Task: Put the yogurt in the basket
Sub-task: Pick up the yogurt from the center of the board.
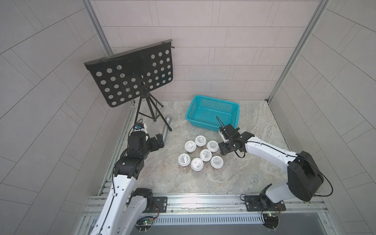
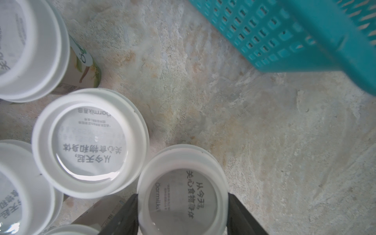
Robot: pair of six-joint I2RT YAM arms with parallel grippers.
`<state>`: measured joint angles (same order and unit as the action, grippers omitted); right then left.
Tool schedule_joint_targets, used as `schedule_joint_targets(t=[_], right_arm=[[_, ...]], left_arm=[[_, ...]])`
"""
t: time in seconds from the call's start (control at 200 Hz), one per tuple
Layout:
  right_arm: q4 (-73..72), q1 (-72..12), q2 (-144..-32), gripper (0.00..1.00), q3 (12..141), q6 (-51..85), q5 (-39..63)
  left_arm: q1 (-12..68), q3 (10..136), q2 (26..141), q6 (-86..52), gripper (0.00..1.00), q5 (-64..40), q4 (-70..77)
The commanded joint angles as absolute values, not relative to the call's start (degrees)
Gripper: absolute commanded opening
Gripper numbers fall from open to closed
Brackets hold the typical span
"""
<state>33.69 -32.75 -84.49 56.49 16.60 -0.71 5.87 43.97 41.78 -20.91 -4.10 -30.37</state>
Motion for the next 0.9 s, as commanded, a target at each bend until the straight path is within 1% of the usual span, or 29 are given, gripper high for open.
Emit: schedule_joint_targets(t=[0.0,0.48,0.896], right_arm=[[36.7,-32.9,-83.8,0.65,54.7,16.9,-2.9],[39.1,-30.8,-79.1,0.63,57.3,16.5,0.7],[40.6,-27.8,-76.3,0.63,64.0,13.7,10.1]], left_arm=[[5.5,43.4,41.5,-20.1,1.0,-4.2,-30.7],[5.6,43.4,41.6,-20.2,1.0,-4.3,-30.7],[5.6,43.4,41.7,-20.2,1.0,-4.4,-30.7]])
